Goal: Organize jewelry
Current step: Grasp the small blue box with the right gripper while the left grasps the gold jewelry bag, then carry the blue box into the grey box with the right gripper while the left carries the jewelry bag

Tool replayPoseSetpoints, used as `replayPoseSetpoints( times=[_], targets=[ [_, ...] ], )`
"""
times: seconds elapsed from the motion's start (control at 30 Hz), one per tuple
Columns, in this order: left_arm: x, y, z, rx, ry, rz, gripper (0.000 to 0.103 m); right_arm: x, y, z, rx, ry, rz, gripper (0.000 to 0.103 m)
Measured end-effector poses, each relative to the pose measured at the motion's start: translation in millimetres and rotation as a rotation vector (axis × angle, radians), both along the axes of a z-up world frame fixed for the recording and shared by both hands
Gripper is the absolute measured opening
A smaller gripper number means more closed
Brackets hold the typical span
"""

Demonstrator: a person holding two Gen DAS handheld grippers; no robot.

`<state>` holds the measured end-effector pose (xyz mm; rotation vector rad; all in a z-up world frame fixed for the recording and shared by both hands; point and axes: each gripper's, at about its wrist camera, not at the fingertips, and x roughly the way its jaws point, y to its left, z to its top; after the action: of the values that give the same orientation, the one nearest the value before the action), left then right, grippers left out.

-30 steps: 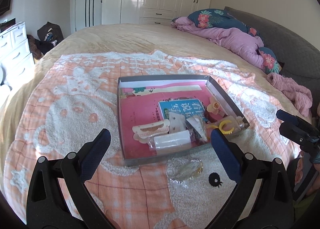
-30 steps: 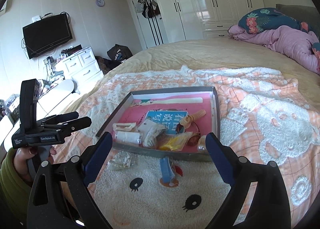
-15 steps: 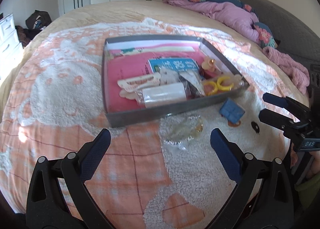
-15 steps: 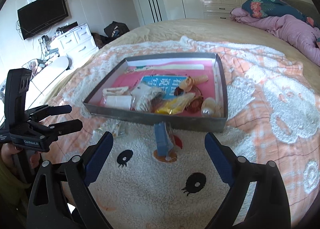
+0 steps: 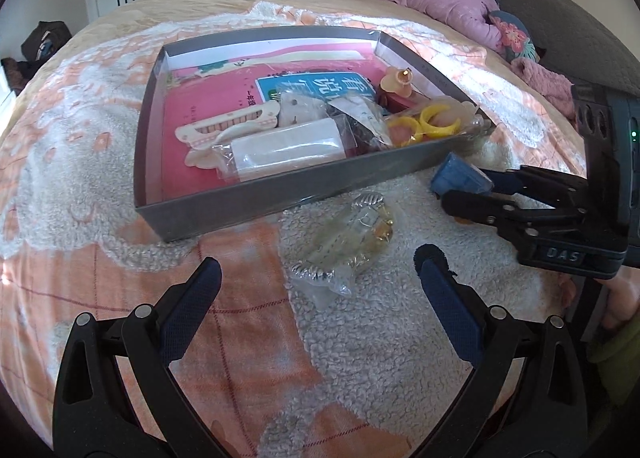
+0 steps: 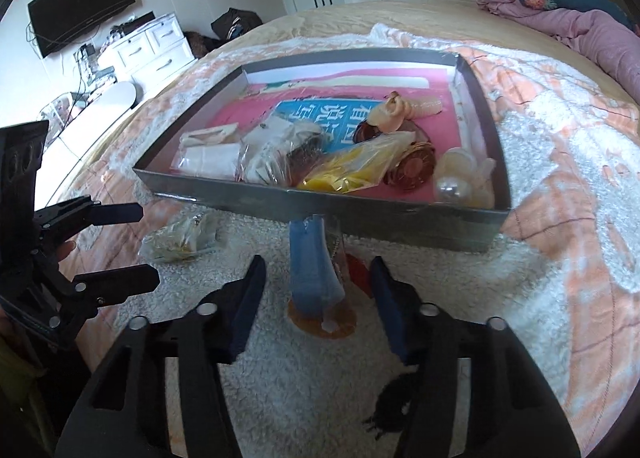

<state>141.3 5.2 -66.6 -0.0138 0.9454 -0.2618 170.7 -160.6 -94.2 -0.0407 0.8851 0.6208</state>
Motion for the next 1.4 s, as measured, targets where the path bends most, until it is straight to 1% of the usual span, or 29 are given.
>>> replayPoseSetpoints(
  times=[0.03,0.1,0.13,0.17,0.2,0.23,0.27,0.3,0.33,0.4,0.43,0.5,0.57,0.63,0.73,0.8,0.87,0.97,1.13,1.23,1.4],
  targets=[
    [1,-1,0,0.000,-0.003,-0.002,0.093,1,2,-2,-0.004,0.000,0.007,0.039],
    [4,-3,-1,0.007,-0.010,-0.003,0.093,1,4,-2,-0.009,-0.006,0.014,0.024],
    [6,-5,-1,0.010,-0.017,-0.004,0.093,0,3,-2,-0.002,-0.005,0.018,0.024],
    [7,-7,-1,0.009,-0.022,-0.009,0.089,0,1,-1,0.006,-0.002,0.020,0.024],
    [8,-9,0,0.010,-0.025,-0.013,0.080,-1,-2,0,0.013,-0.001,0.018,0.024],
    [8,-11,0,0.015,-0.029,-0.020,0.075,-3,-5,1,0.021,-0.004,0.013,0.024],
    [10,-16,-2,0.032,-0.030,-0.032,0.063,-5,-8,3,0.029,-0.006,0.010,0.024],
    [11,-19,-4,0.043,-0.026,-0.042,0.048,-7,-11,4,0.036,-0.008,0.006,0.024],
    [12,-23,-7,0.057,-0.018,-0.053,0.041,-9,-14,7,0.045,-0.013,0.001,0.024],
    [11,-29,-9,0.095,-0.024,-0.063,0.033,-14,-20,14,0.060,-0.025,-0.005,0.024],
    [9,-31,-8,0.098,-0.028,-0.073,0.032,-17,-22,19,0.069,-0.037,-0.007,0.024],
    [5,-31,-3,0.075,-0.042,-0.079,0.030,-21,-25,28,0.083,-0.058,-0.008,0.024],
    [-1,-29,7,0.083,-0.079,-0.070,0.029,-23,-28,37,0.096,-0.076,-0.010,0.024],
    [-7,-23,20,0.060,-0.114,-0.059,0.029,-25,-28,45,0.107,-0.097,-0.006,0.024],
    [-13,-11,39,0.041,-0.164,-0.025,0.029,-28,-27,57,0.123,-0.125,0.000,0.024],
    [-13,-1,47,0.013,-0.179,0.005,0.029,-28,-25,63,0.128,-0.140,0.005,0.024],
    [-10,9,52,0.009,-0.191,0.040,0.029,-26,-20,70,0.132,-0.153,0.011,0.024],
    [-8,21,57,0.001,-0.201,0.077,0.029,-24,-15,77,0.126,-0.176,0.017,0.024],
    [-3,37,65,0.017,-0.232,0.141,0.029,-14,-8,86,0.130,-0.197,0.030,0.024],
    [0,44,64,0.003,-0.226,0.163,0.029,-7,-4,89,0.129,-0.205,0.038,0.024],
    [8,51,61,0.014,-0.229,0.200,0.029,6,7,89,0.121,-0.212,0.057,0.024]
  ],
)
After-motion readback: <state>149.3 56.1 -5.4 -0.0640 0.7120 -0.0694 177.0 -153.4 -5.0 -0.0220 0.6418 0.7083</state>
